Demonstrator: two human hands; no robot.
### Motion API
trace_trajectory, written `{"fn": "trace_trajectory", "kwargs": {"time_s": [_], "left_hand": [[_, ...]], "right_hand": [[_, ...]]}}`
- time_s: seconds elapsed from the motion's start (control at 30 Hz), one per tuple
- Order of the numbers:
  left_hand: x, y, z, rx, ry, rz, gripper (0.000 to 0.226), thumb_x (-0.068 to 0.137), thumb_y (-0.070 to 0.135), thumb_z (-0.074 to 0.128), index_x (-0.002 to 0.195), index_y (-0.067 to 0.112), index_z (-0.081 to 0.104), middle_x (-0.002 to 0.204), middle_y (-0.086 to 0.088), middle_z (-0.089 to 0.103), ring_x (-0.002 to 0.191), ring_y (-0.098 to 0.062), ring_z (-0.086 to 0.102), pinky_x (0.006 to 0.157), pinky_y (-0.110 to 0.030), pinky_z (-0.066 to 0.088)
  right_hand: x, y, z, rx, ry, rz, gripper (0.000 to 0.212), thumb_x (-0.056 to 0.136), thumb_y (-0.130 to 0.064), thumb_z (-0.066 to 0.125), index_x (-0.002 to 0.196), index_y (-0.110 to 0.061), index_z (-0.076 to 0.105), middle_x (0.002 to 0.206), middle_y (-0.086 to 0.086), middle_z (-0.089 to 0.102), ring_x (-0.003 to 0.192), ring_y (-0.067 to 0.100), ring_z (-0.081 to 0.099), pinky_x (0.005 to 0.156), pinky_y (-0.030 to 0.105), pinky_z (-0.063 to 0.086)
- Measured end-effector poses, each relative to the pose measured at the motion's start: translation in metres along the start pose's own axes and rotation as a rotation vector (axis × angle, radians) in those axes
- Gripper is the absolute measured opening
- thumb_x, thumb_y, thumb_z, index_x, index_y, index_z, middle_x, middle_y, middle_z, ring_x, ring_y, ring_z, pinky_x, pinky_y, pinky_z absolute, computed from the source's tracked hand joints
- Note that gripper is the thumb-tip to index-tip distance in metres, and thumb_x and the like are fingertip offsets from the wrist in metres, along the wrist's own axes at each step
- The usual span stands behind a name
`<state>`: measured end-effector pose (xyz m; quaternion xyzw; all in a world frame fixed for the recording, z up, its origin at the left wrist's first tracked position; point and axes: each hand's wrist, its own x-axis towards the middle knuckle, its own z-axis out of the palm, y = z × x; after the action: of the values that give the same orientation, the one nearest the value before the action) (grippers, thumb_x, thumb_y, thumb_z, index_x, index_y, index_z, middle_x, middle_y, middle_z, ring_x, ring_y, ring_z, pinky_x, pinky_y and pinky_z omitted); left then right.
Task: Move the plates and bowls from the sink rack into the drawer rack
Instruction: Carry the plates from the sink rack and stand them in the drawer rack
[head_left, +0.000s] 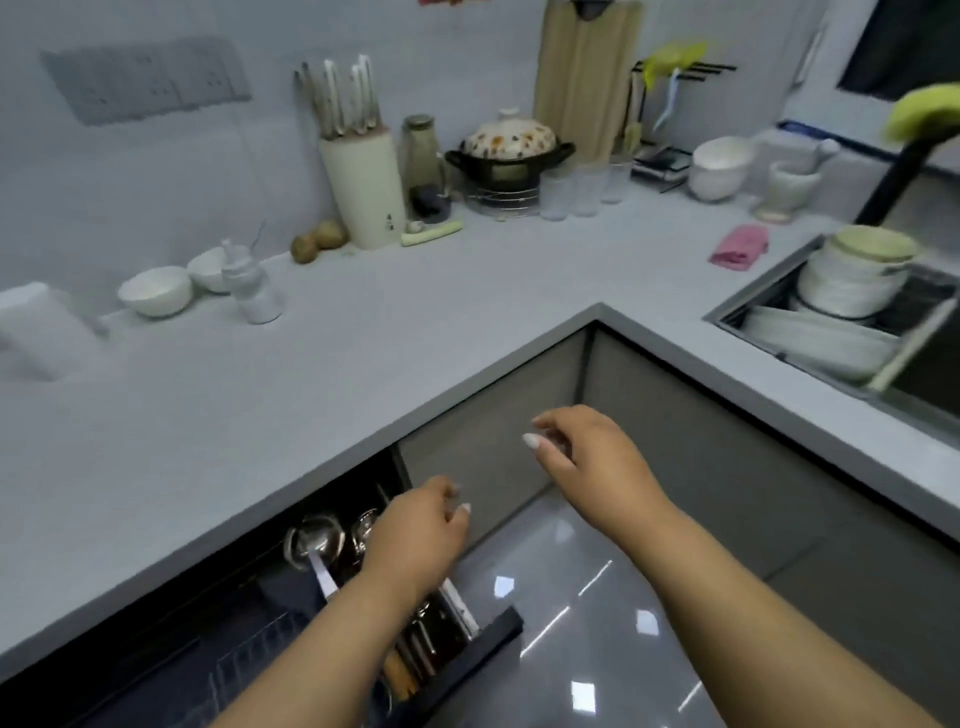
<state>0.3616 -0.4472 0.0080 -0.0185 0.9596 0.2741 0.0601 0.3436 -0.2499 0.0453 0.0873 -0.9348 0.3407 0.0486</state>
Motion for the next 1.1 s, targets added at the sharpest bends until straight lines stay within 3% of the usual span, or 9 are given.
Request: {"fn": "trace_trajectory", "kwargs": {"time_s": [0.13,0.27,0.43,0.67,0.87,0.97,1.1], "left_hand": [[0.039,0.081,0.043,0.018,-0.059,0.105,0.035,0.093,0.036,0.050,0.124,0.020,0.054,0.114,0.000,0.066,0.107,-0.021,0.059,0.085,-0.030,0.047],[0.064,0.153,0.080,0.003,-0.094,0.239,0.030,0.093,0.034,0.050,0.117,0.017,0.056,0.113,-0.003,0.064,0.103,-0.021,0.058,0.086,-0.032,0.047],[0.091,0.205,0.116,0.017,-0.119,0.398,0.043,0.093,0.039,0.050,0.128,0.015,0.053,0.129,-0.002,0.055,0.119,-0.018,0.048,0.096,-0.027,0.039],[0.138,0.253,0.145,0.077,-0.169,0.497,0.063,0.095,0.044,0.046,0.144,0.007,0.031,0.151,-0.007,0.033,0.140,-0.022,0.025,0.115,-0.030,0.021],[0.199,0.301,0.178,0.207,-0.272,0.561,0.078,0.095,0.055,0.036,0.150,0.007,0.011,0.159,-0.012,0.006,0.147,-0.022,-0.001,0.120,-0.037,0.001],[0.226,0.320,0.194,0.259,-0.307,0.585,0.082,0.093,0.060,0.033,0.151,0.009,0.005,0.160,-0.012,-0.001,0.147,-0.022,-0.007,0.119,-0.037,-0.007],[0.258,0.336,0.213,0.393,-0.313,0.647,0.092,0.089,0.068,0.028,0.150,0.007,-0.003,0.159,-0.015,-0.010,0.146,-0.025,-0.015,0.118,-0.040,-0.011]], "right_hand": [[0.005,0.067,-0.055,-0.016,0.098,0.095,0.033,0.094,-0.040,0.052,0.116,-0.019,0.063,0.107,-0.002,0.062,0.101,0.013,0.055,0.084,0.022,0.041],[0.004,0.122,-0.103,-0.009,0.194,0.199,0.028,0.093,-0.039,0.053,0.109,-0.019,0.066,0.105,-0.002,0.064,0.099,0.013,0.057,0.086,0.029,0.046],[-0.002,0.175,-0.140,0.004,0.293,0.327,0.023,0.093,-0.036,0.054,0.102,-0.019,0.066,0.097,-0.004,0.063,0.093,0.011,0.056,0.079,0.022,0.040],[0.006,0.226,-0.175,-0.003,0.390,0.477,0.023,0.093,-0.036,0.052,0.102,-0.020,0.066,0.097,-0.005,0.063,0.091,0.010,0.056,0.080,0.028,0.046],[0.048,0.274,-0.205,-0.077,0.461,0.570,0.024,0.093,-0.034,0.053,0.106,-0.017,0.064,0.093,-0.004,0.059,0.088,0.015,0.055,0.074,0.027,0.042],[0.079,0.306,-0.213,-0.146,0.461,0.594,0.030,0.092,-0.035,0.055,0.114,-0.015,0.063,0.105,0.001,0.061,0.099,0.017,0.055,0.082,0.028,0.042],[0.112,0.340,-0.213,-0.220,0.398,0.615,0.043,0.090,-0.037,0.058,0.127,-0.015,0.056,0.131,0.004,0.054,0.126,0.022,0.043,0.105,0.034,0.034]]}}
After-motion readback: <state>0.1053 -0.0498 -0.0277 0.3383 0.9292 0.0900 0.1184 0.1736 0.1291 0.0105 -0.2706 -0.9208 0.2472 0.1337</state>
